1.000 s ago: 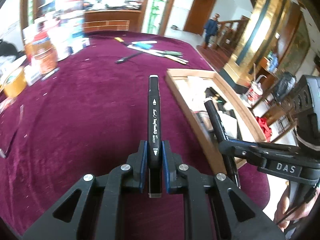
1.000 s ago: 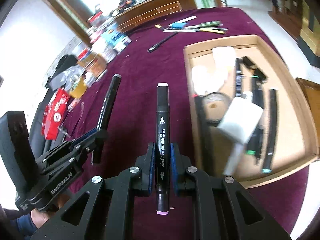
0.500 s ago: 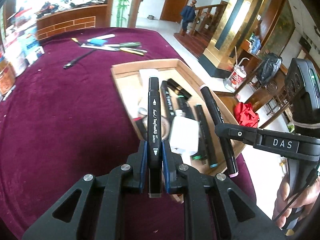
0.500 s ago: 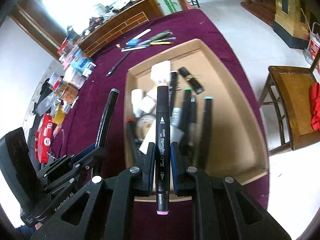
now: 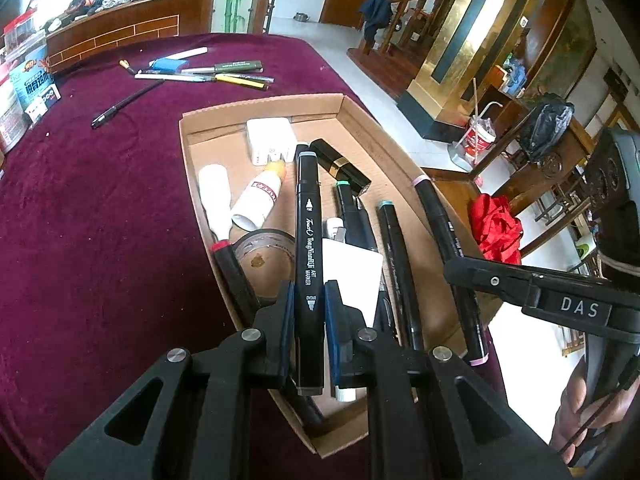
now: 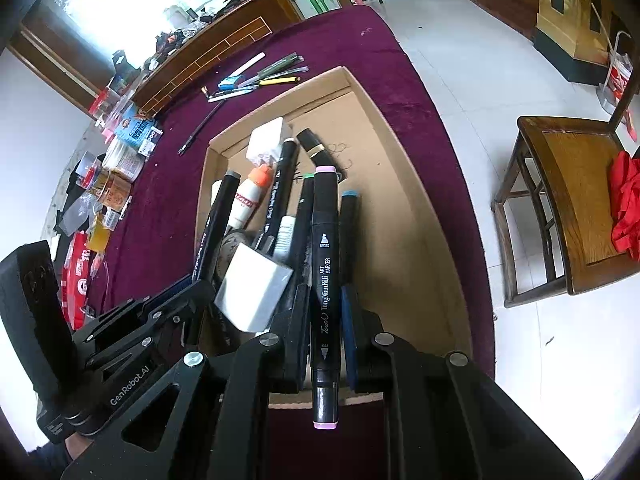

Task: Organize rigid objects
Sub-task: 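Lower both black markers into the tray and open both tools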

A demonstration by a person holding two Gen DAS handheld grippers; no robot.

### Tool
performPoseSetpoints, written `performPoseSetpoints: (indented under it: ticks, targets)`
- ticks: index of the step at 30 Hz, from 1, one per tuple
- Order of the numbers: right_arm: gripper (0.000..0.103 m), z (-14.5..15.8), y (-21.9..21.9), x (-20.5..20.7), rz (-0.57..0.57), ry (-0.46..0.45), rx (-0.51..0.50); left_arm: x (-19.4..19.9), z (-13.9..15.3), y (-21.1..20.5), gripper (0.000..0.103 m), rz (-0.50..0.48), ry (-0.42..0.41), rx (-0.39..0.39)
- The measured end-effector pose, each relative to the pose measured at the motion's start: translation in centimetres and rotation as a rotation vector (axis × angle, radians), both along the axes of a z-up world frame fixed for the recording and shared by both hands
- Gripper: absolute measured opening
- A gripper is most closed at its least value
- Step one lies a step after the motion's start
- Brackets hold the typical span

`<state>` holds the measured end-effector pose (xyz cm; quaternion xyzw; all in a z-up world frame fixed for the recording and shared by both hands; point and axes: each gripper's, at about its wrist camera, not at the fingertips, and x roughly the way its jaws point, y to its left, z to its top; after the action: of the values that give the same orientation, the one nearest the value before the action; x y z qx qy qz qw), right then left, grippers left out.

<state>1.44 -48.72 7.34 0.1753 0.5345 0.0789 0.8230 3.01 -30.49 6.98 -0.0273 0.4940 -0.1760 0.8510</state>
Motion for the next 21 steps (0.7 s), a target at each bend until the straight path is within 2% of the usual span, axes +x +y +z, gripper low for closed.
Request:
performPoseSetpoints:
  ticks: [6,21]
  targets:
    - [0.013,-1.0,-0.7,1.0,-0.002,0.025,0.001,0.7,-0.9,-0.7,0.012,0.008,0.013,0.030]
    - [0.013,-2.5,-0.4,3.8,0.035,0.044,-0.060,3.0,-0.8,-2.0,0.012,0.015,-0.001,0.064]
